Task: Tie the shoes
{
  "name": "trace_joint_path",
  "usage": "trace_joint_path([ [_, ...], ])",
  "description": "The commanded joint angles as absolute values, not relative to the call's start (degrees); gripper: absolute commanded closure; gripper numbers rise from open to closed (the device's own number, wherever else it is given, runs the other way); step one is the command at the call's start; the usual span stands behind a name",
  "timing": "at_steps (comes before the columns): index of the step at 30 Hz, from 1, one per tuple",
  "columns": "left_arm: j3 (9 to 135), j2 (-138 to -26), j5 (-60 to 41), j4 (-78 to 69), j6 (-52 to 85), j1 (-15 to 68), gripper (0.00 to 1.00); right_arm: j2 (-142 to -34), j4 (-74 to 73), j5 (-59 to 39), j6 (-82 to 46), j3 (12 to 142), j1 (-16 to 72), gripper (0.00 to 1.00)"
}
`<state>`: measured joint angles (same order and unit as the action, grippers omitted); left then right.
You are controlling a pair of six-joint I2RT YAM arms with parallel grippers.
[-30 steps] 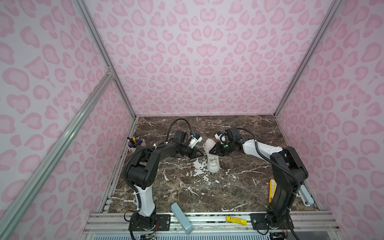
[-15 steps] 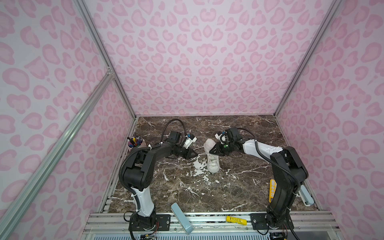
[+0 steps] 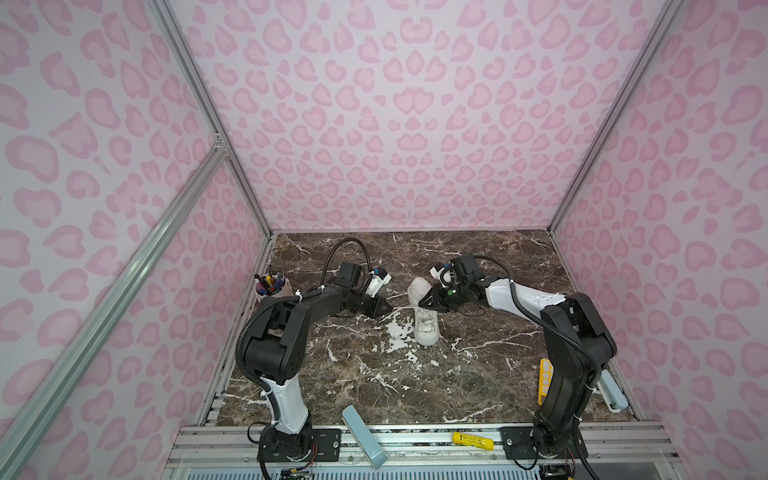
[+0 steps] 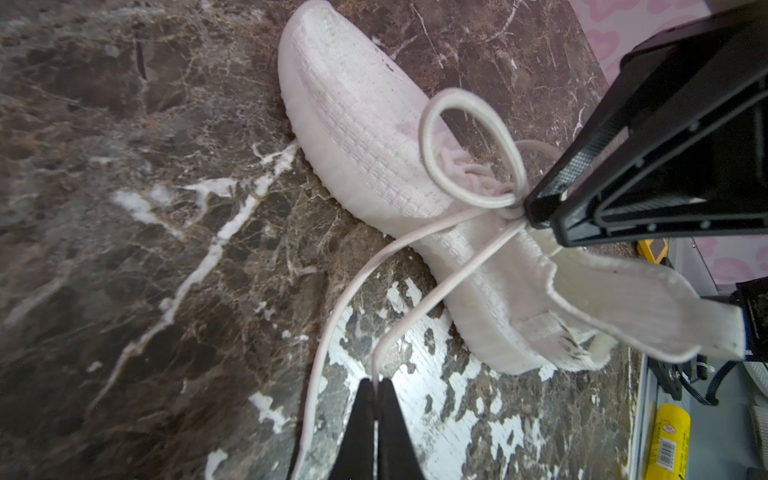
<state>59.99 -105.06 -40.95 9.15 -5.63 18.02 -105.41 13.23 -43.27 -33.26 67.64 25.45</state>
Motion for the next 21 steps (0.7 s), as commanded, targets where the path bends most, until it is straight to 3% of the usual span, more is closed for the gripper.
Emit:
trace_joint_path([
  [1, 59.64, -103.95, -44.09, 9.16, -6.33, 18.24, 0.69, -104.63, 11.77, -44.70, -33.63, 67.02, 25.40, 0.76],
  [5, 59.61, -102.04, -43.81, 9.08, -6.29, 18.20, 0.48, -102.89, 11.58, -45.34, -33.83, 67.20, 25.31, 0.74],
  [11, 65.93, -99.15, -40.65, 16.89, -13.44, 18.37, 0.45, -99.26, 13.99, -44.80, -32.45, 66.10, 23.77, 0.71],
  [21, 82.27, -103.29, -24.76, 36.09, -53.74, 27.45, 0.37, -90.54, 25.74, -42.14, -22.60, 62.61, 10.60, 0.71],
])
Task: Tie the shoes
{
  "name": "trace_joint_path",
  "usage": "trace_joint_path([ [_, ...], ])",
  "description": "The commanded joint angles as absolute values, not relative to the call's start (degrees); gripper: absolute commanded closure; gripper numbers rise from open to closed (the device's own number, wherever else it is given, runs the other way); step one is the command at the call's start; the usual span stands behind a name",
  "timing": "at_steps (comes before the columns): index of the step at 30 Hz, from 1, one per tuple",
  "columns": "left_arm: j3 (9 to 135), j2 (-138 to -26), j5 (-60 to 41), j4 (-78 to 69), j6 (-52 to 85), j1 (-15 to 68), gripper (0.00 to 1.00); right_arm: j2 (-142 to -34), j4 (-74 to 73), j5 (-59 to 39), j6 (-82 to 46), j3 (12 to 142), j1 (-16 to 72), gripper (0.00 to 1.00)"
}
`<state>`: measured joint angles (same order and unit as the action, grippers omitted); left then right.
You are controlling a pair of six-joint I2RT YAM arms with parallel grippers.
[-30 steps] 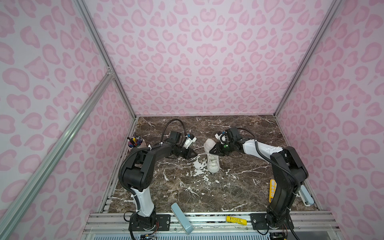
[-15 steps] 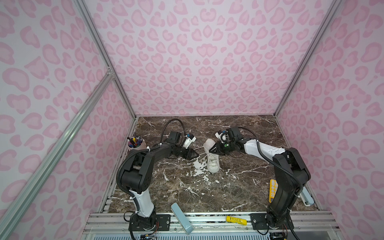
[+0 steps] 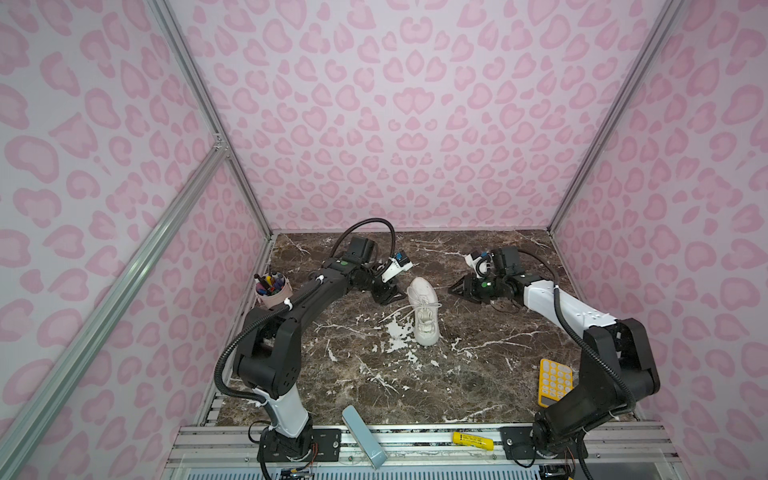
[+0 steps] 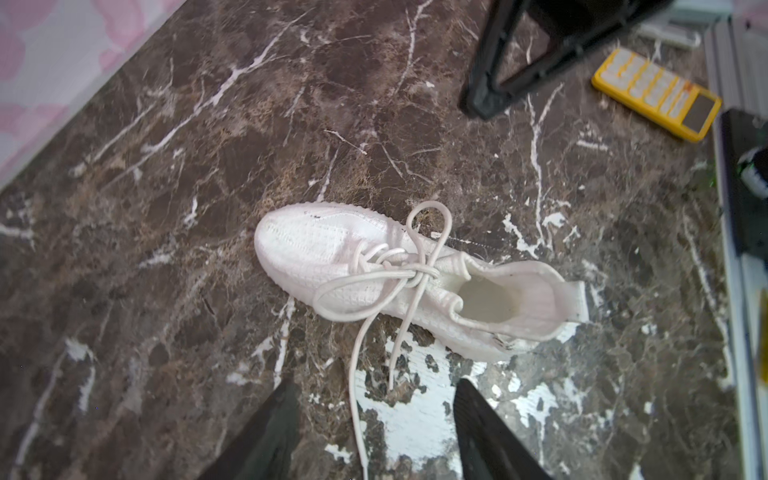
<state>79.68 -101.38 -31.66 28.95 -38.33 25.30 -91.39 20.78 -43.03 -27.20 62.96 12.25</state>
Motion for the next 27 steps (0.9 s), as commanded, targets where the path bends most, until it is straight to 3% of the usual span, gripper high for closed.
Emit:
trace_joint_path([
  [1, 82.87, -104.11, -23.23, 35.88, -56.07, 28.49, 0.36, -90.32, 26.30, -42.09, -22.05, 62.59, 9.97, 0.71],
  [16, 92.25, -114.34, -14.74, 38.99, -76.62, 34.16, 0.35, -90.43, 28.30, -43.84, -18.05, 59.61, 5.65, 0.71],
  [27, 93.95, -116.45, -13.02, 36.27, -77.96, 34.19, 0.40, -92.18, 29.63, -44.36, -15.90, 59.94, 4.39, 0.72],
])
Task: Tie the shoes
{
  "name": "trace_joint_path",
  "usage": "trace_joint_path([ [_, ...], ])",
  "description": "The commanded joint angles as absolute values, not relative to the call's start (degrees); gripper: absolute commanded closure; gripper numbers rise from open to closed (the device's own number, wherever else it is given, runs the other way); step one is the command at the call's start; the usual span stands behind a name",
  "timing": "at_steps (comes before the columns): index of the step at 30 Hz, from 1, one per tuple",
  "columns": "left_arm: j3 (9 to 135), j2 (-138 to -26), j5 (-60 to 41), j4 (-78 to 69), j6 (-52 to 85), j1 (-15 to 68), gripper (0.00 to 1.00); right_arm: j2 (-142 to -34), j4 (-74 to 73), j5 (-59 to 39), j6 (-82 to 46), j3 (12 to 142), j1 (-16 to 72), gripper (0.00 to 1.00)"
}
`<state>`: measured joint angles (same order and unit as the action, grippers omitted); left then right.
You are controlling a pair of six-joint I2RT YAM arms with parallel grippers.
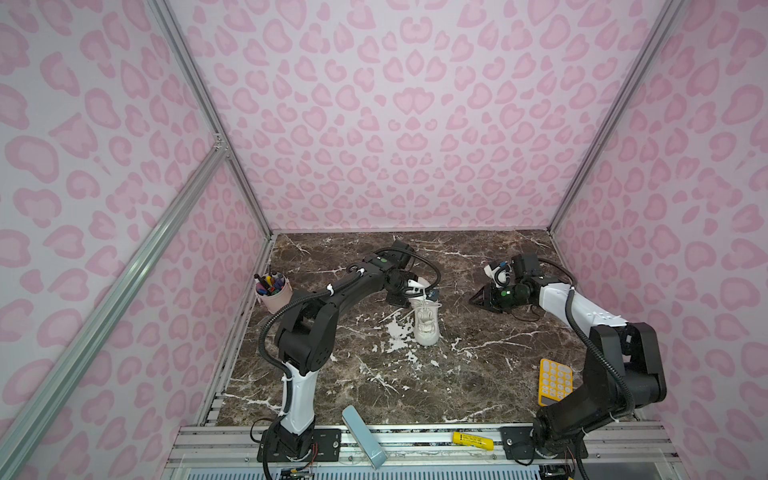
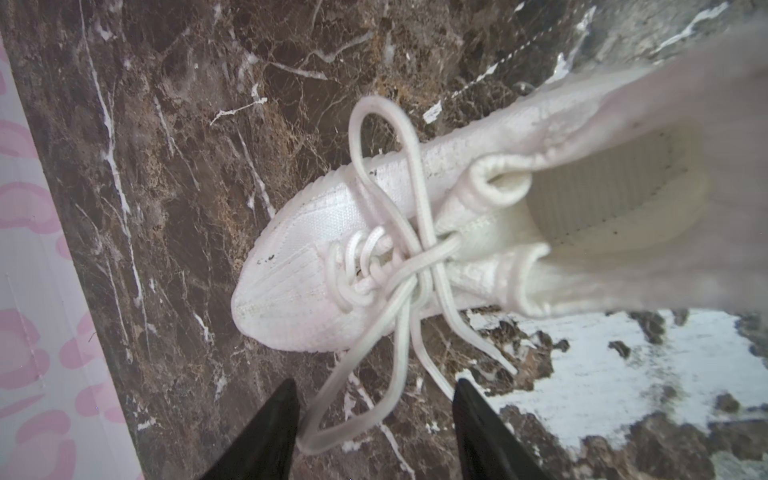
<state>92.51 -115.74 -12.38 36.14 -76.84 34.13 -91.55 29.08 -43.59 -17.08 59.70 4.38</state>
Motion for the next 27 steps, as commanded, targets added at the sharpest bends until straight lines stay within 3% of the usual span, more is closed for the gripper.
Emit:
trace_joint_path([
  [1, 94.26, -116.83, -13.26, 36.32, -78.04, 34.27, 0.41, -92.41, 29.63, -44.45, -15.84, 59.99, 4.35, 0.72],
  [10, 94.30, -117.38, -15.35, 35.55, -77.65, 34.67, 0.48, -93.22, 30.76, -44.73, -14.85, 61.12, 4.37, 0.72],
  [16, 93.85, -117.85, -14.65, 34.84, -77.33, 34.98, 0.74, -93.41, 33.38, -39.97, -9.50, 62.68, 6.31, 0.68],
  [21, 93.46, -117.86, -15.41, 34.77, -77.26, 34.98, 0.77, -90.53, 26.70, -36.54, -0.94, 58.32, 8.63, 0.62],
  [27, 91.61, -117.34, -15.38, 33.20, -76.84, 34.89, 0.91, -82.20, 12.13, -32.08, 10.57, 47.93, 11.26, 0.55],
])
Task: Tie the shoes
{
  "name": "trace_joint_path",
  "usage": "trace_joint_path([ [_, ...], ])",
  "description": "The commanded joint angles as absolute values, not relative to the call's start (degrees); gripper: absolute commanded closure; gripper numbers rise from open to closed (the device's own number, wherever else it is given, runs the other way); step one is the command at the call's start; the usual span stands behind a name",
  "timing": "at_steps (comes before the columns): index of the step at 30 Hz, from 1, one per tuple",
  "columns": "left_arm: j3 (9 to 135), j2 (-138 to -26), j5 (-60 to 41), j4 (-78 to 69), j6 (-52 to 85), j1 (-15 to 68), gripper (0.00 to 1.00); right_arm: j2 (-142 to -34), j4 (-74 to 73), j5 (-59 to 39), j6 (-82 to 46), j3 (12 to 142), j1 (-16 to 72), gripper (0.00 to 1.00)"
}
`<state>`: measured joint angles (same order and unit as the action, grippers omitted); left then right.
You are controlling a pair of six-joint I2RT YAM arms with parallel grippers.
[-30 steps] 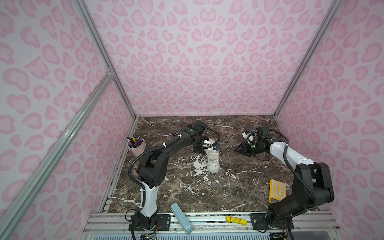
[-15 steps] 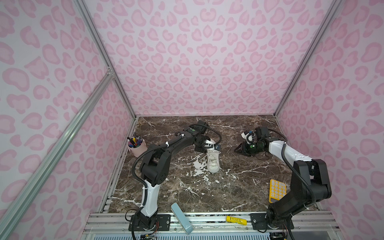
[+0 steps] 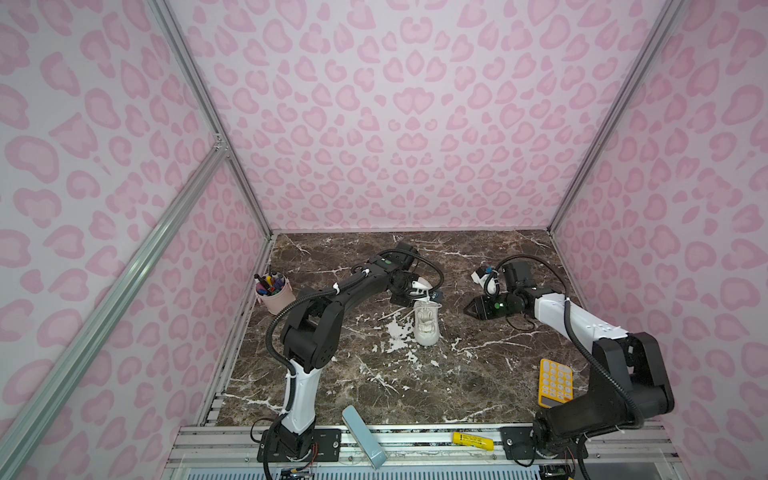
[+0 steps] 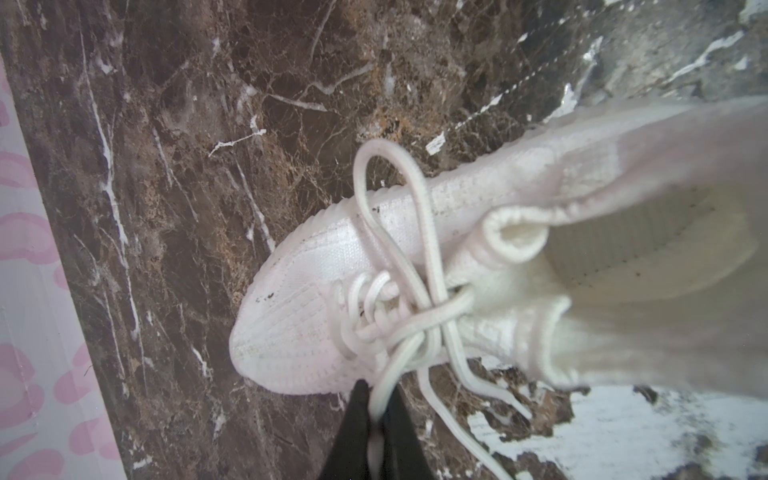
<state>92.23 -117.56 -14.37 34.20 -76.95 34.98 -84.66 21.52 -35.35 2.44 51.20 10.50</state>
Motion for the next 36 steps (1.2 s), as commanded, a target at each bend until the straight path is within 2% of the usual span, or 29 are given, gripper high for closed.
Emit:
trace_joint_path([
  [1, 91.37, -117.31, -15.61, 32.98, -76.69, 34.80, 0.95, -80.63, 8.61, -31.17, 12.29, 45.61, 11.60, 0.54],
  [4, 90.40, -116.99, -17.09, 31.31, -75.75, 34.49, 0.97, -77.98, 0.44, -29.80, 17.45, 40.41, 12.68, 0.48],
  [6, 89.45, -116.64, -18.39, 29.65, -75.07, 34.22, 0.97, -78.95, -0.45, -33.74, 20.78, 40.42, 12.74, 0.46],
  [12, 86.37, -115.54, -19.42, 24.55, -73.53, 33.89, 0.97, -92.05, 27.45, -40.52, 29.84, 60.65, 12.03, 0.51],
  [21, 83.59, -114.35, -20.52, 21.72, -72.69, 32.96, 0.97, -108.08, 46.62, -47.02, 31.68, 81.07, 14.24, 0.50],
  [28, 82.53, -113.82, -20.82, 21.04, -72.73, 32.68, 0.97, -115.85, 49.62, -54.62, 27.41, 88.86, 14.33, 0.45],
  [36, 82.62, -113.80, -21.01, 21.00, -72.51, 32.61, 0.97, -119.84, 52.20, -55.55, 29.17, 91.66, 15.90, 0.45],
])
